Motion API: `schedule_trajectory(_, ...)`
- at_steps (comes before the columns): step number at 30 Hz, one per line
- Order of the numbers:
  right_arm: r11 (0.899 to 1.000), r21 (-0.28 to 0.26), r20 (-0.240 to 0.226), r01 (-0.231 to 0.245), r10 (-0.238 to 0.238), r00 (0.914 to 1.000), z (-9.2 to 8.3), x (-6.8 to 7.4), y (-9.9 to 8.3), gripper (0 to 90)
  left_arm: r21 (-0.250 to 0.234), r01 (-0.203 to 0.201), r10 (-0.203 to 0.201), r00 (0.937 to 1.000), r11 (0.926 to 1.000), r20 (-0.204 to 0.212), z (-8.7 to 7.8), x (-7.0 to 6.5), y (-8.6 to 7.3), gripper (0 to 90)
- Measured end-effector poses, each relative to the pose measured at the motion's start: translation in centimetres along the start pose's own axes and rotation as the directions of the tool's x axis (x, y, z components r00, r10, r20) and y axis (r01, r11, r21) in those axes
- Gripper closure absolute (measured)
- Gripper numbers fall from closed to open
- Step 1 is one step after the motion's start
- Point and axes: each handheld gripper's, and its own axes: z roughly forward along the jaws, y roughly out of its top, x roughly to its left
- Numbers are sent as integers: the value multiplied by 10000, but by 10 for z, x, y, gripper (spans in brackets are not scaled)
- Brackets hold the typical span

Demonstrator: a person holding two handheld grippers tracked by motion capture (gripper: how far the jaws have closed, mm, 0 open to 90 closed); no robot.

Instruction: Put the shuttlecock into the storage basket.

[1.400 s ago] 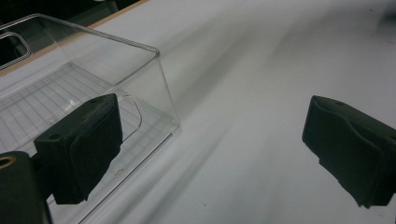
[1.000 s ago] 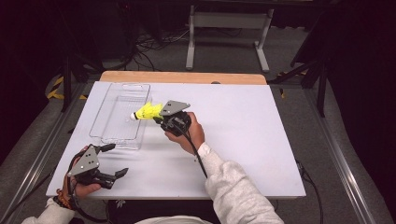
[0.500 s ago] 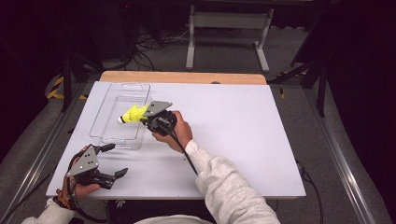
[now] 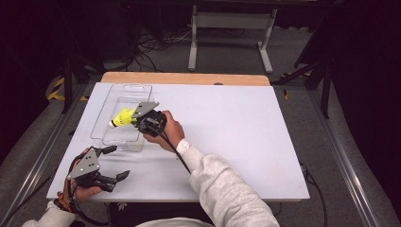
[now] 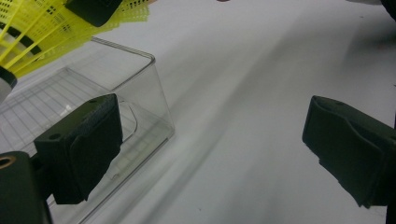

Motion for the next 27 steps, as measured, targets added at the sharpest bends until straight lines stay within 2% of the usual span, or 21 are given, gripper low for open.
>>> schedule_trajectory(12, 9995, 216, -295, 230, -223, 9993, 17, 6, 11, 871, -49, -29, 29, 10000, 10000, 29, -1, -1, 1, 61)
schedule_trajectory(21, 9981, 546, -449, 296, -272, 9986, 32, 8, 13, 871, -74, 47, -46, 10000, 10000, 54, -2, 0, 0, 61)
schedule_trajectory(27, 9945, 974, -615, 385, -326, 9976, 43, 10, 17, 870, -64, 50, -49, 10000, 10000, 56, -2, 0, 0, 61)
